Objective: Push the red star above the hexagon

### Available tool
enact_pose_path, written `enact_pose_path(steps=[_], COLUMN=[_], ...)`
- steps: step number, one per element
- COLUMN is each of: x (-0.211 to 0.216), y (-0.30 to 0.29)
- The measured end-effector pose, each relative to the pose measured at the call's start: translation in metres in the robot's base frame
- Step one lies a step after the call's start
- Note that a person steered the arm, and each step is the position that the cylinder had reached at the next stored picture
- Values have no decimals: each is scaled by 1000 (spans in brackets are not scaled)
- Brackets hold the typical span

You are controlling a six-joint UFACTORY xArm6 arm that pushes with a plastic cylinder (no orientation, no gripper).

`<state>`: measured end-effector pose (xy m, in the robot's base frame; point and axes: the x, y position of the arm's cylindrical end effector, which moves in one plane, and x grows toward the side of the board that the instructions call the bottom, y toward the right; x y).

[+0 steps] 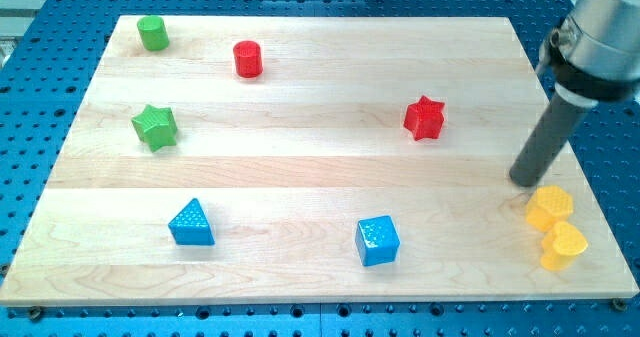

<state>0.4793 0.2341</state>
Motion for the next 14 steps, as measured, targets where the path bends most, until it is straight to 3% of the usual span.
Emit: enact_pose_path(steps=[1,2,3,4,5,6,7,8,10,12,13,14], x=[-23,10,-39,-88,-88,-43,-43,-65,-65,-14,-45,-54], y=[-21,-100,-161,-175,-146,-122,-110,-142,-65,-55,-81,-53])
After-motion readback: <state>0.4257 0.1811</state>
